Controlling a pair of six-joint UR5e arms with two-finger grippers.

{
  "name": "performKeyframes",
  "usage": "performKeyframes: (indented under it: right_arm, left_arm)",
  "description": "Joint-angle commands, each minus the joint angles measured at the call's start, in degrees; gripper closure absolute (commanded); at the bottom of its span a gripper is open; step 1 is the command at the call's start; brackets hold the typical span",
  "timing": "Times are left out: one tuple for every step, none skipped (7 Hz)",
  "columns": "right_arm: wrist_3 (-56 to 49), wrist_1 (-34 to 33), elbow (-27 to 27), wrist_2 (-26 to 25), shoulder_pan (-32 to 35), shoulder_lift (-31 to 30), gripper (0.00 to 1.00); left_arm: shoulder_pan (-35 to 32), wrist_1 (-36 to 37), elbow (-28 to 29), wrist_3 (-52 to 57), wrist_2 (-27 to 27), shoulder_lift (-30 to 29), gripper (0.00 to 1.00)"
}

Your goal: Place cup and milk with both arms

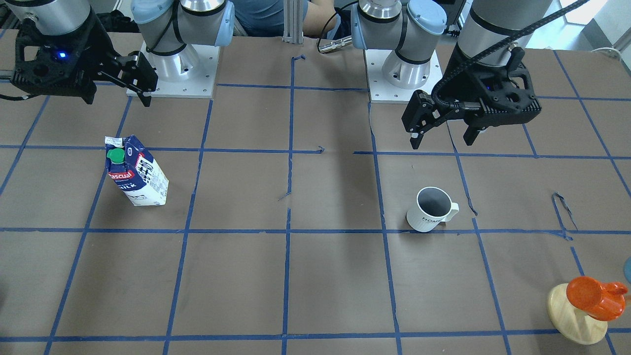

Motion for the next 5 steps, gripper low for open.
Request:
performKeyframes:
  right_arm:
    - [0.00, 0.05, 0.00, -0.05, 0.00, 0.00, 0.00]
    - [0.00, -0.04, 0.00, -0.05, 0.00, 0.00, 0.00]
    - [0.00, -0.13, 0.00, 0.04, 0.00, 0.08, 0.00]
    - [0.09, -0.56, 0.09, -0.22, -0.44, 0.69, 0.00]
    - [0.00, -0.83, 0.09, -0.31, -1.22, 0.87, 0.00]
  left_arm:
    - [-0.07, 0.00, -0.04, -0.26, -0.06, 0.00, 0.00]
    - [-0.07, 0.00, -0.04, -0.26, 0.11, 0.00, 0.00]
    - [-0.07, 0.00, -0.39, 0.00, 0.29, 0.09, 0.00]
    - [0.02, -0.26, -0.48, 0.09, 0.29, 0.00, 0.00]
    - [0.02, -0.26, -1.43, 0.09, 0.29, 0.00, 0.00]
